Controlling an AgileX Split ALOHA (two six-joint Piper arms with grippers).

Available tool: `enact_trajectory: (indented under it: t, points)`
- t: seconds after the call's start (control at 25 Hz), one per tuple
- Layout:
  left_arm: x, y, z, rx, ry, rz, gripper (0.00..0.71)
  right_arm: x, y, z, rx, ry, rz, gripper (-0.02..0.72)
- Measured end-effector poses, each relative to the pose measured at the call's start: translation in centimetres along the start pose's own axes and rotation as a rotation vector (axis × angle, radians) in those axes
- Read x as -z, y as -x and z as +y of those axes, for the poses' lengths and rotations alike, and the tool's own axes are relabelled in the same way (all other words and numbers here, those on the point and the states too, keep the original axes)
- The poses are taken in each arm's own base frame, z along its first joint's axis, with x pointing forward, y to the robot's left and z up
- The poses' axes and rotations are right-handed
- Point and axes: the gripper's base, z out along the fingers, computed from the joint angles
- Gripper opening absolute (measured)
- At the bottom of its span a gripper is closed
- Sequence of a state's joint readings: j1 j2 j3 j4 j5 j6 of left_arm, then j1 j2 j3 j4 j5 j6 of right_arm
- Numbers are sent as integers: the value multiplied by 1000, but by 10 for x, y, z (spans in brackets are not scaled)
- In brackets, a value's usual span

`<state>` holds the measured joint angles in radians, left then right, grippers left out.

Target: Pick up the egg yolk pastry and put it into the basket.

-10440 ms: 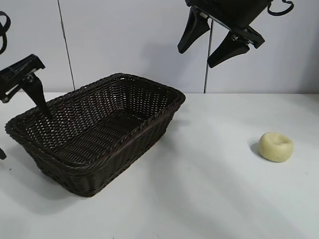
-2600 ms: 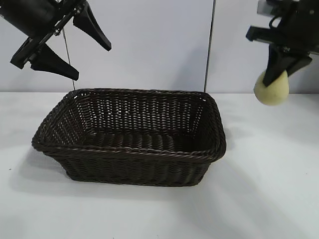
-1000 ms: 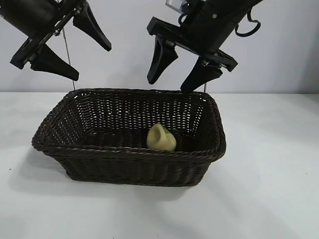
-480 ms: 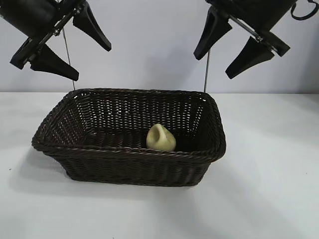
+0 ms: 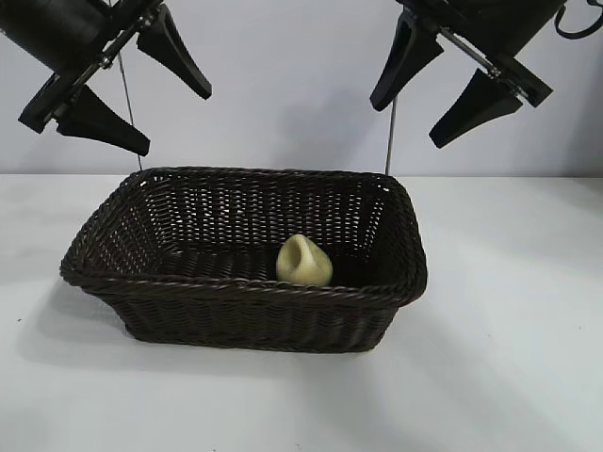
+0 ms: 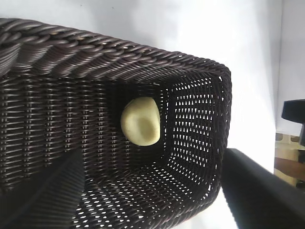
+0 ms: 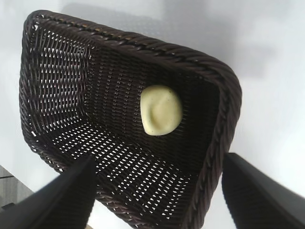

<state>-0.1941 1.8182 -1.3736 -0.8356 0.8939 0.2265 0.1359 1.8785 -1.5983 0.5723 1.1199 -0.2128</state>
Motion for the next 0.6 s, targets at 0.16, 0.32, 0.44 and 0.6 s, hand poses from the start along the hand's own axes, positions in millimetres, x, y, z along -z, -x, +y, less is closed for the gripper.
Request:
enact_trajectory:
  t: [0.16,0.32,0.44,0.6]
  points:
    - [0,0,0,0,0,0,571,0,1,0,-1,-1,-6,529]
    - [0,0,0,0,0,0,571,0,1,0,-1,-2,-10,529]
    - [0,0,0,0,0,0,571,0,1,0,-1,-2,-10,529]
    - [0,0,0,0,0,0,571,0,1,0,-1,-2,-11,529]
